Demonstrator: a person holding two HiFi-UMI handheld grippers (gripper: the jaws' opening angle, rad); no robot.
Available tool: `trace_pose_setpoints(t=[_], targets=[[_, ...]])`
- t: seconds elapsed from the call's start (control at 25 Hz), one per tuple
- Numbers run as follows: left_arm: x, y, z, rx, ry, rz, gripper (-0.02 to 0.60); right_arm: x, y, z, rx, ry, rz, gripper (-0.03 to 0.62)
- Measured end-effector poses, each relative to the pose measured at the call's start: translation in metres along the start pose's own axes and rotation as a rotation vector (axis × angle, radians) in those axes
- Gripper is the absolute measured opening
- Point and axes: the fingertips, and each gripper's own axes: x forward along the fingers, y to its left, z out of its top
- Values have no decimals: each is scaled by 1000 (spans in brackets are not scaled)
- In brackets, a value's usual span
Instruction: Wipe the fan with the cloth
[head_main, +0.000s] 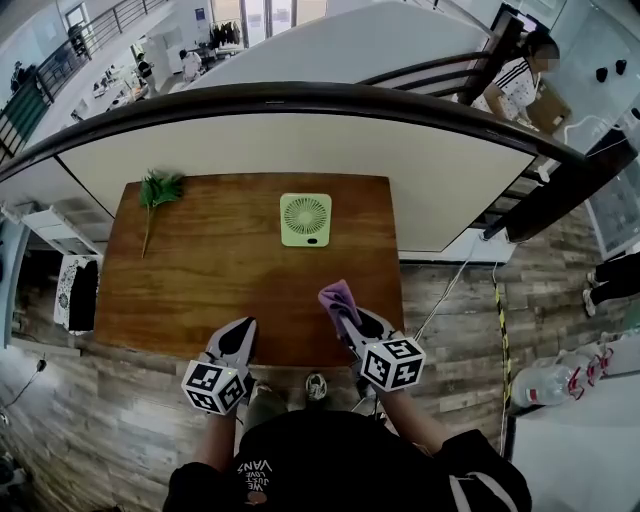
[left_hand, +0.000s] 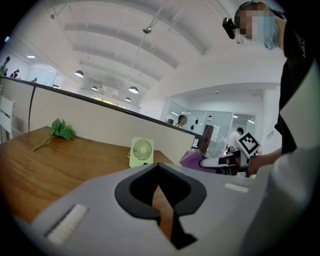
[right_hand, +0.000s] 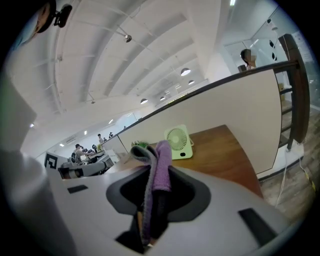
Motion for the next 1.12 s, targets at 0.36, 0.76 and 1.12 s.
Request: trace_pose_setpoints(t=[0.36,0.76,1.12], targets=[[28,41,12,-6,47,-84,12,30,-1,18,37,-34,-87,101],[68,101,38,50,112,-268,12,72,20,31,87,-104,-253,101],[95,126,45,83,138,-396,14,85,29,41,104,-172,-382,100]])
